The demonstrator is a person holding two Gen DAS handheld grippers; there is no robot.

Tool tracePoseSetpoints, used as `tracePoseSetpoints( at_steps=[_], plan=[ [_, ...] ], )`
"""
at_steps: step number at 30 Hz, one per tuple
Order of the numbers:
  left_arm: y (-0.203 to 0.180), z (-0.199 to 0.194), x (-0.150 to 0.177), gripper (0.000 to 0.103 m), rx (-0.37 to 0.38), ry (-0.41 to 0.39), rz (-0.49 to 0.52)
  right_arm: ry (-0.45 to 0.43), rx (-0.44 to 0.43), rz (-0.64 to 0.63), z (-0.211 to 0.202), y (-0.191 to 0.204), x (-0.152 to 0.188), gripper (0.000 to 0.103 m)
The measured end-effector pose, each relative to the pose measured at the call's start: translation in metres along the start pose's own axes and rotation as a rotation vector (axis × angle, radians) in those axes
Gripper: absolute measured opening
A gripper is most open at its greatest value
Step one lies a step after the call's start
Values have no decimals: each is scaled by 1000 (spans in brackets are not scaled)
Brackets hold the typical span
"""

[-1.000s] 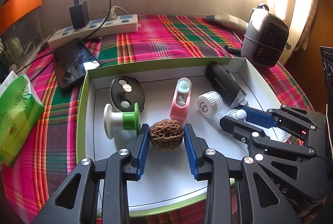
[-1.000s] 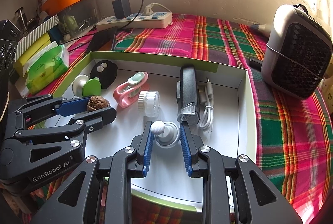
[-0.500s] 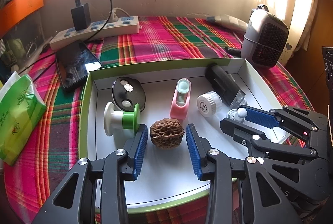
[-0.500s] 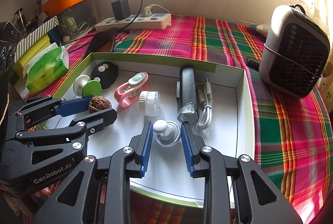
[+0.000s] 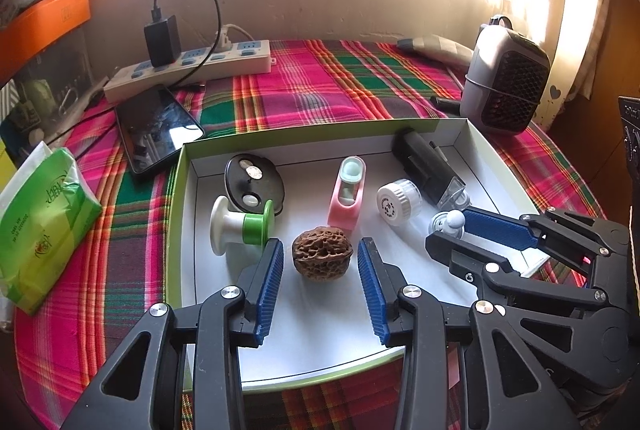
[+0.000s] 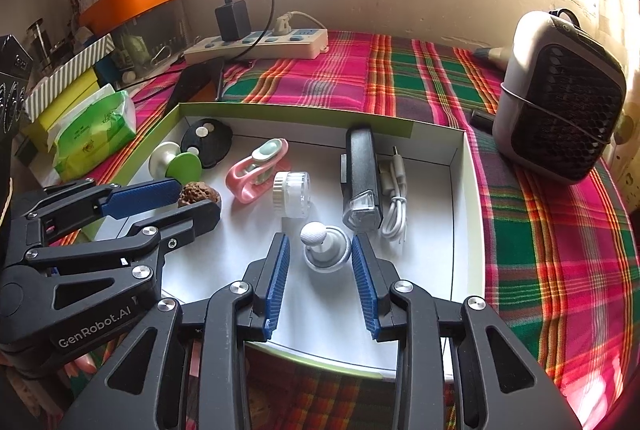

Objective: Organize objects
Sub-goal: 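Withdraw both grippers from the tray toward the remaining items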

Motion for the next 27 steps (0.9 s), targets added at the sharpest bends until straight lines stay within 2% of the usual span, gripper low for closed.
tracePoseSetpoints(
  at_steps=[27],
  plan=[
    [17, -36, 12, 37, -20, -41, 14, -32, 7, 21, -23, -1, 3, 34]
  ],
)
Point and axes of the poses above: each gripper's, at about its wrist camera, not at the fingertips, and z roughly the way its jaws point, y to its left, x to its underside, the point moved 7 cm from there along z, roughly the way its jaws point, and after that the axes turned 11 degrees about x, right-handed, at the moved point
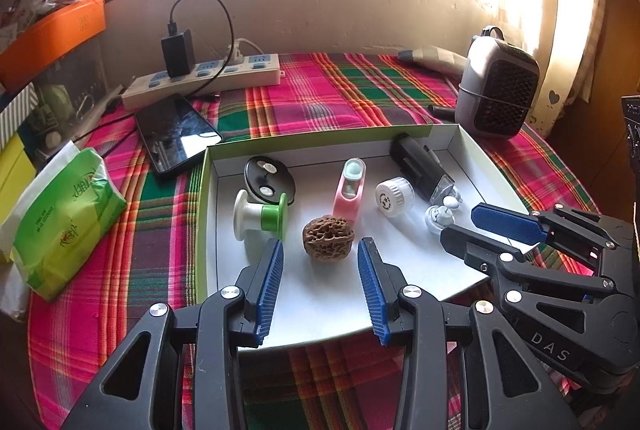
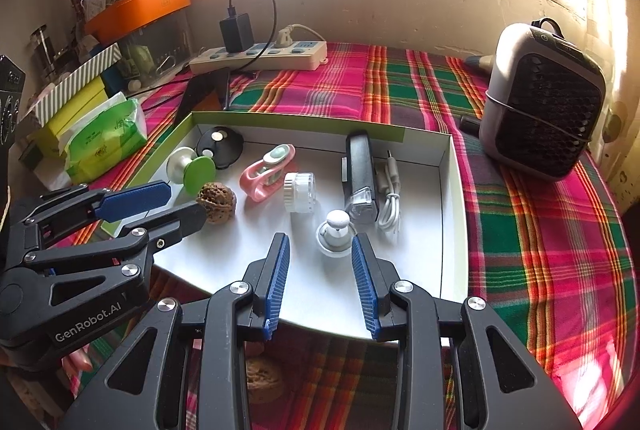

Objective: Organize objects
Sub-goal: 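Withdraw both grippers from the tray toward the remaining items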

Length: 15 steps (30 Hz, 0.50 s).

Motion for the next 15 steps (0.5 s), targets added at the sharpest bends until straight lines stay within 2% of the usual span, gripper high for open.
tracePoseSetpoints(
  at_steps=[15],
  plan=[
    [2, -28, 13, 37, 12, -30, -14, -33, 10, 18, -27, -4, 9, 34]
  ],
)
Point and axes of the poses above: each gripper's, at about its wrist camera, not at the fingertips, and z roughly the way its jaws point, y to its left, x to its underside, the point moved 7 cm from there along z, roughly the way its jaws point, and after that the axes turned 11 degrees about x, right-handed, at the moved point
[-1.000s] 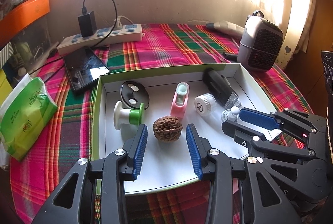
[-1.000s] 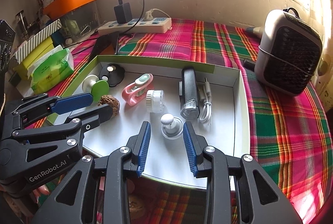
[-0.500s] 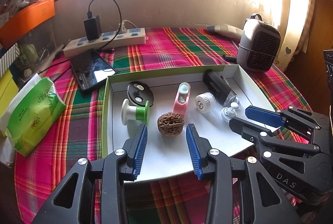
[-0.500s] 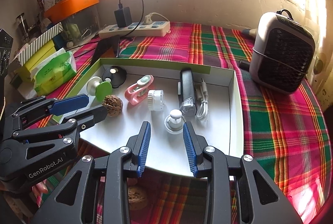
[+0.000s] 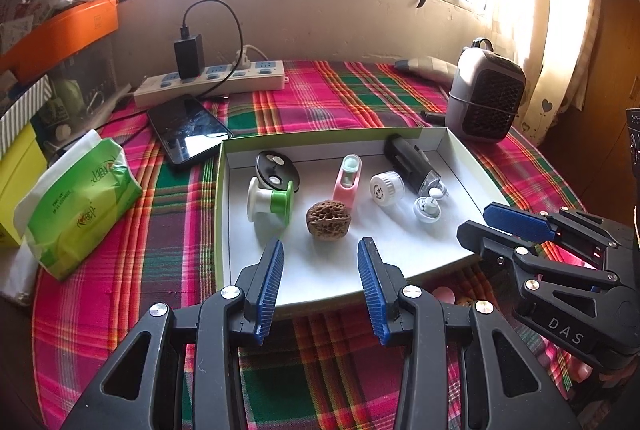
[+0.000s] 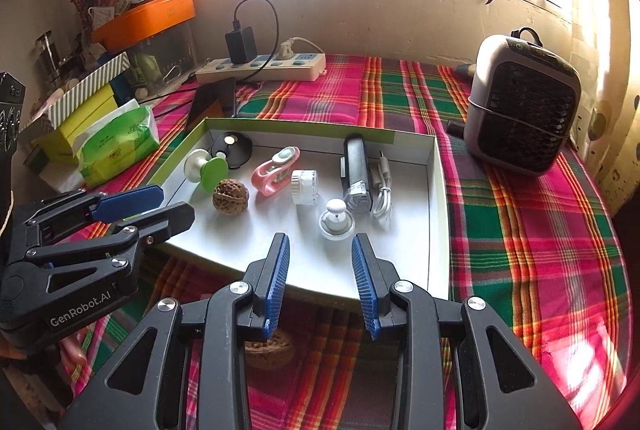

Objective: Organize objects
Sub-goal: 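Withdraw both grippers from the tray toward the remaining items, then grasp the pink rounded bar with the left gripper while the right grasps the second walnut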

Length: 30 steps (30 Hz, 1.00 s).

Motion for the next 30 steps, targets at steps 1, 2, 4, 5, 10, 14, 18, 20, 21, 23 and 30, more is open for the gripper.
tracePoseSetpoints(
  at_steps=[1, 2, 4, 5, 10, 14, 18, 20, 21, 23, 30],
  plan=[
    [0, -2, 1, 37, 2, -1, -2, -1, 1, 4, -2, -1, 1, 34],
    [1, -3, 3, 37, 3, -1, -5, -3, 0, 9, -4, -1, 3, 34],
    [1, -7, 6, 37, 8, -2, -9, -8, -2, 10, -9, -2, 6, 34],
    [1, -8, 8, 37, 10, -2, -11, -8, 0, 9, -11, -2, 7, 34],
    [1, -16, 16, 37, 25, -6, -23, -12, -4, 14, -21, -2, 16, 34],
    [-1, -20, 22, 37, 34, -8, -31, -12, -20, 1, -28, 3, 25, 34],
    [-3, -21, 29, 37, 43, 2, -31, 0, -38, -6, -29, 9, 34, 34],
    [-3, -22, 32, 37, 47, 6, -31, 11, -46, 0, -28, 11, 39, 36],
    [-3, -22, 33, 37, 48, 8, -32, 17, -54, 3, -26, 12, 41, 41],
    [-3, -23, 36, 37, 50, 11, -36, 27, -58, 2, -25, 14, 44, 45],
    [-3, -25, 42, 37, 57, 16, -42, 57, -41, -31, -15, 24, 51, 45]
  ],
)
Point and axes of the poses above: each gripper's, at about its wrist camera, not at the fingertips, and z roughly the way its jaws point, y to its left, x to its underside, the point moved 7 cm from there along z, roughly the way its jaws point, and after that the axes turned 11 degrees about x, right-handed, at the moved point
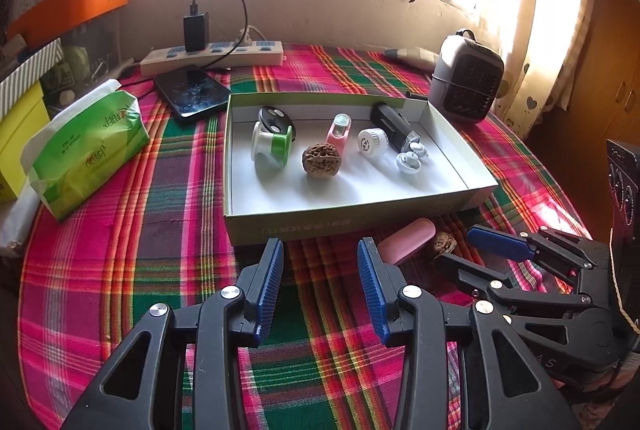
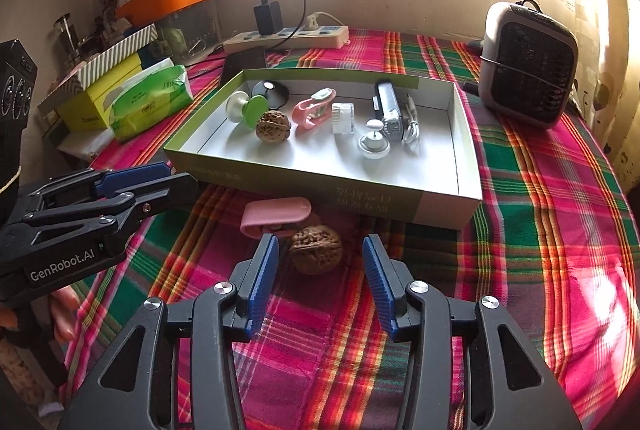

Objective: Organize objects
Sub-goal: 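Grasp the pink rounded bar with the left gripper while the right grasps the second walnut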

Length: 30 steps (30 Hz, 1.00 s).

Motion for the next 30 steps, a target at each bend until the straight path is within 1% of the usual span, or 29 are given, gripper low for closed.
tracePoseSetpoints(
  at_steps=[11, 17, 19, 21, 24, 30],
  plan=[
    [1, 2, 6, 37, 6, 19, -6, 32, 25, -22, 13, 2, 2, 45],
    [-4, 11, 8, 37, 34, 41, 6, 34, 27, -22, 15, -1, 5, 45],
    [-7, 14, 8, 37, 43, 49, 17, 30, 22, -18, 14, -1, 5, 44],
    [-9, 16, 7, 37, 52, 53, 23, 29, 21, -17, 14, -2, 5, 37],
    [-12, 20, 6, 37, 72, 59, 28, 28, 17, -13, 14, -5, 5, 34],
    [-21, 25, 5, 37, 88, 75, 61, 26, 14, -13, 12, -8, 6, 33]
  ],
)
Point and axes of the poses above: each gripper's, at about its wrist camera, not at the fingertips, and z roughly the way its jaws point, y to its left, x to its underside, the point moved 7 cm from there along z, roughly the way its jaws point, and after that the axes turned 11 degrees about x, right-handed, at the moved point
